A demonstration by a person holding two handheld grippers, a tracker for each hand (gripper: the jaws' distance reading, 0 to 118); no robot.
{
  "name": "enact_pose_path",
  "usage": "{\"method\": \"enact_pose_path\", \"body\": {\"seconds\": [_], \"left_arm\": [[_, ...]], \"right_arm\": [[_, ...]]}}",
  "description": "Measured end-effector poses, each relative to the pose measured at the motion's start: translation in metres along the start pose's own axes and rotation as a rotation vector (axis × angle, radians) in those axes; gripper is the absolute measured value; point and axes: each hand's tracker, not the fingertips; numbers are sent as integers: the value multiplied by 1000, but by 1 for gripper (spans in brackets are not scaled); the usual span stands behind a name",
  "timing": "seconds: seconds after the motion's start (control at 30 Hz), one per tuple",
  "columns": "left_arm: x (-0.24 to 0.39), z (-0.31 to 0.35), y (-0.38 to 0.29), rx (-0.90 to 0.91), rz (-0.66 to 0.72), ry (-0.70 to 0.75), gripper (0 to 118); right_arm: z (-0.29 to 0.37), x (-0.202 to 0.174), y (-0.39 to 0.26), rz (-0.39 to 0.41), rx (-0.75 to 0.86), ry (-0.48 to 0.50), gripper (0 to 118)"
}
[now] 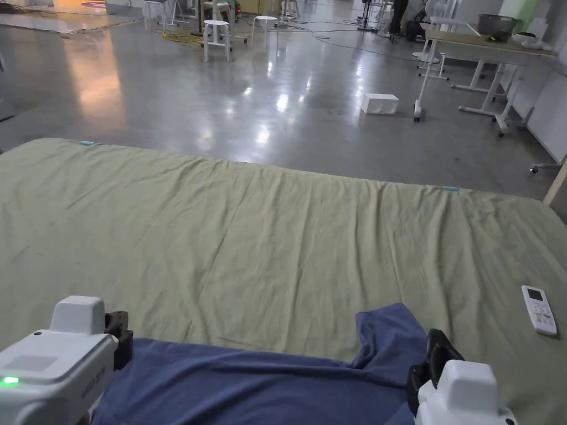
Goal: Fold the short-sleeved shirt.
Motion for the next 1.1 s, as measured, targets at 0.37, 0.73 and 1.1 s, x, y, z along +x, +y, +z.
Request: {"method": "enact_pose_path", "body": {"seconds": [0.37, 0.73, 1.1], "left_arm": [[-47, -140, 3, -444, 50, -49, 1], [-34, -195, -4, -570, 17, -30, 77], [-10, -211, -13, -568, -149, -57, 30]], "right_arm": [[-26, 8, -28, 54, -125, 7, 0], [-35, 20, -59, 100, -251, -6, 0], [-38, 29, -71, 82, -318, -7, 0]]}}
